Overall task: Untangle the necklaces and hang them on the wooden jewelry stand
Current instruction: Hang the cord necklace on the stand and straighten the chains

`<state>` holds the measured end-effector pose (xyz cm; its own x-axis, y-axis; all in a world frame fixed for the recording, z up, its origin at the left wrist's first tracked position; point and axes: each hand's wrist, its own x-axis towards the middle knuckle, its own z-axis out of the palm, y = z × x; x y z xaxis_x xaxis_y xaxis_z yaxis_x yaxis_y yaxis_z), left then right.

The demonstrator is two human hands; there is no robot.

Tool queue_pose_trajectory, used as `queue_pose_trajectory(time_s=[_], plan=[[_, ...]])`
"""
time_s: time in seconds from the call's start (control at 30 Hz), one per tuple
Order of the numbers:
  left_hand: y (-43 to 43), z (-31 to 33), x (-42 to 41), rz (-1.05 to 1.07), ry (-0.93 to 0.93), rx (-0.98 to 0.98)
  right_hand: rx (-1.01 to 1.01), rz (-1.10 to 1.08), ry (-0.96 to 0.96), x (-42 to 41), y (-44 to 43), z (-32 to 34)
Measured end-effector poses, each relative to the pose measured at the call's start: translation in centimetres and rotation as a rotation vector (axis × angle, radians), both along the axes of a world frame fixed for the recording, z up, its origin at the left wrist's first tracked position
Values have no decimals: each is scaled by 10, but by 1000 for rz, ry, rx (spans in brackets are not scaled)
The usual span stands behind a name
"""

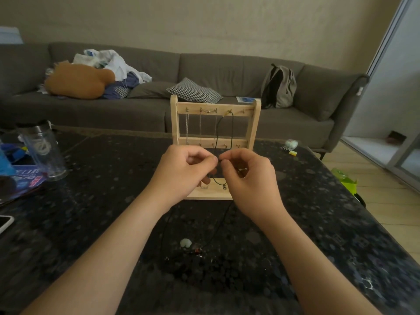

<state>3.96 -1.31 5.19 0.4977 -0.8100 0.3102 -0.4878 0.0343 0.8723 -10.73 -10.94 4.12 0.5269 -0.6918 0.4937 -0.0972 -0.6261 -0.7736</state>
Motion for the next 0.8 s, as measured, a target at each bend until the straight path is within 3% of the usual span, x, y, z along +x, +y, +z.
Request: queue_pose_trajectory(time_s=[0.63, 0.8], plan=[[4, 2, -4, 48, -164, 74, -490, -17, 200, -2, 1, -9], [4, 6, -7, 75, -58, 148, -730, -67, 240, 0, 2, -10]])
